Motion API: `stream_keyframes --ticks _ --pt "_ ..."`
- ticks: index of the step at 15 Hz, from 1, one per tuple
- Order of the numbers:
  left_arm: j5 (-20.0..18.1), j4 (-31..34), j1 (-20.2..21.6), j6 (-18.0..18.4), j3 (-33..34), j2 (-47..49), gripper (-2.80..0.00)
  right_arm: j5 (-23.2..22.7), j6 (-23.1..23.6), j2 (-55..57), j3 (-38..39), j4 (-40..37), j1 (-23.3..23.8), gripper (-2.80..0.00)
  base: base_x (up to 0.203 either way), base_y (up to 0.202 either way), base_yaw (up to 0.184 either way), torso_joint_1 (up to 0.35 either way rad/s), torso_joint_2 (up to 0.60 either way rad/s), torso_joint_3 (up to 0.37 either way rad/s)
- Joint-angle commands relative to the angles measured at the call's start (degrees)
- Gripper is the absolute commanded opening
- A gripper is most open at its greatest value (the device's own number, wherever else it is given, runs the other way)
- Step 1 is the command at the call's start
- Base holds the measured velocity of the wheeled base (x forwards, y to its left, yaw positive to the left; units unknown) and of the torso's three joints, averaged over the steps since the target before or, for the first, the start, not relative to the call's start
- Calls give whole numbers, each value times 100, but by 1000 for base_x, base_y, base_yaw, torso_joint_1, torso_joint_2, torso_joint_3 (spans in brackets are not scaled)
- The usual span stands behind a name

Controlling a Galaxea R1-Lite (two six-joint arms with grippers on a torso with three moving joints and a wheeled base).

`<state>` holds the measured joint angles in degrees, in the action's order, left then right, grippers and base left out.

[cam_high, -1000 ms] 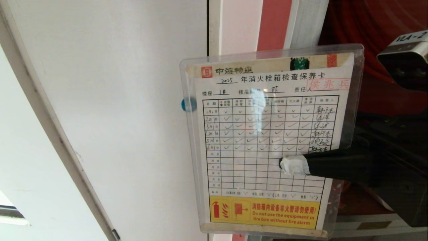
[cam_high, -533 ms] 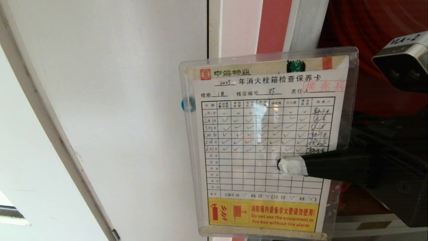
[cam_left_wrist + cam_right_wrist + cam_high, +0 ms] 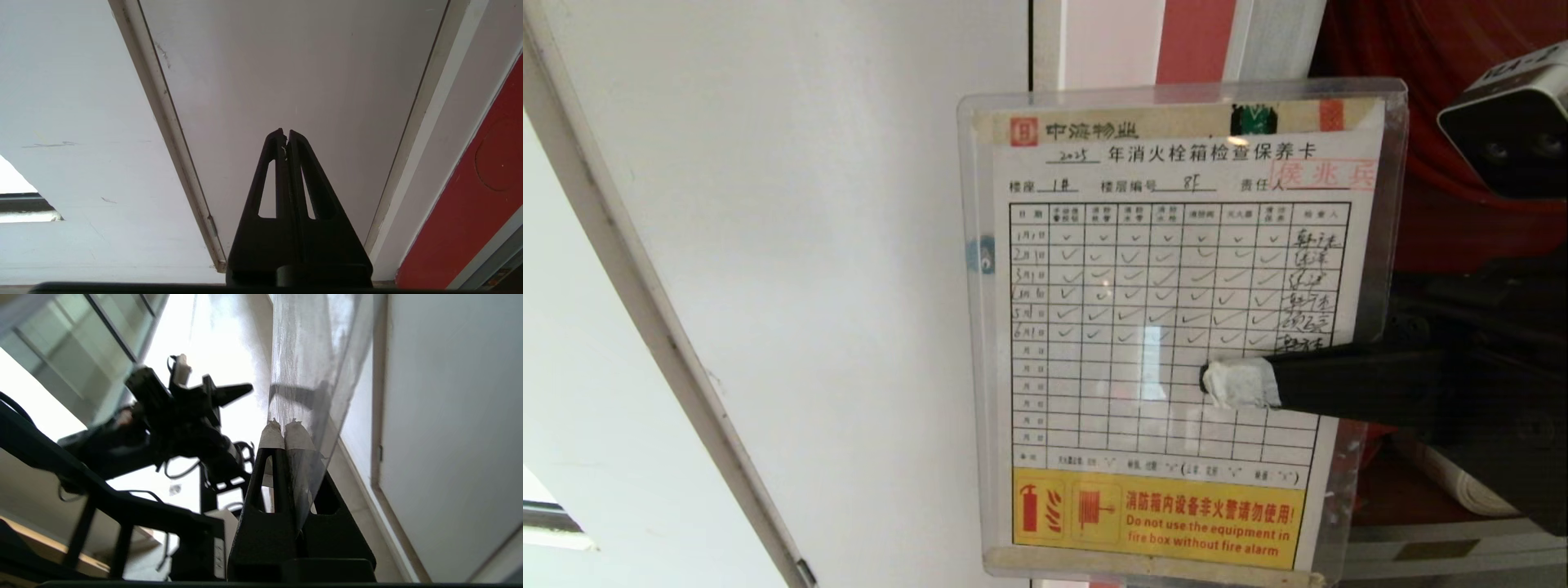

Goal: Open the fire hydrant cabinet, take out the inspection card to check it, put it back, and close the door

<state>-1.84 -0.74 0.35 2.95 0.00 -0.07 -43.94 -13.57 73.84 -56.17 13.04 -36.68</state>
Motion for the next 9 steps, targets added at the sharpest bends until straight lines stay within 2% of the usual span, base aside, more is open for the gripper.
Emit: stream_keyframes --ticks 1,5,7,9 --pt "0 -5 0 -1 44 -1 -280 -27 -305 -1 1 138 -53 -280 0 0 0 0 0 0" --pt "7 -5 0 4 44 -1 -280 -27 -354 -61 1 138 -242 -280 0 0 0 0 0 0" --pt "0 -5 1 4 44 -1 -280 -27 -585 -100 -15 153 -351 -280 0 0 0 0 0 0" --pt "0 -5 0 4 44 -1 -280 -27 -619 -158 -9 147 -367 -280 0 0 0 0 0 0"
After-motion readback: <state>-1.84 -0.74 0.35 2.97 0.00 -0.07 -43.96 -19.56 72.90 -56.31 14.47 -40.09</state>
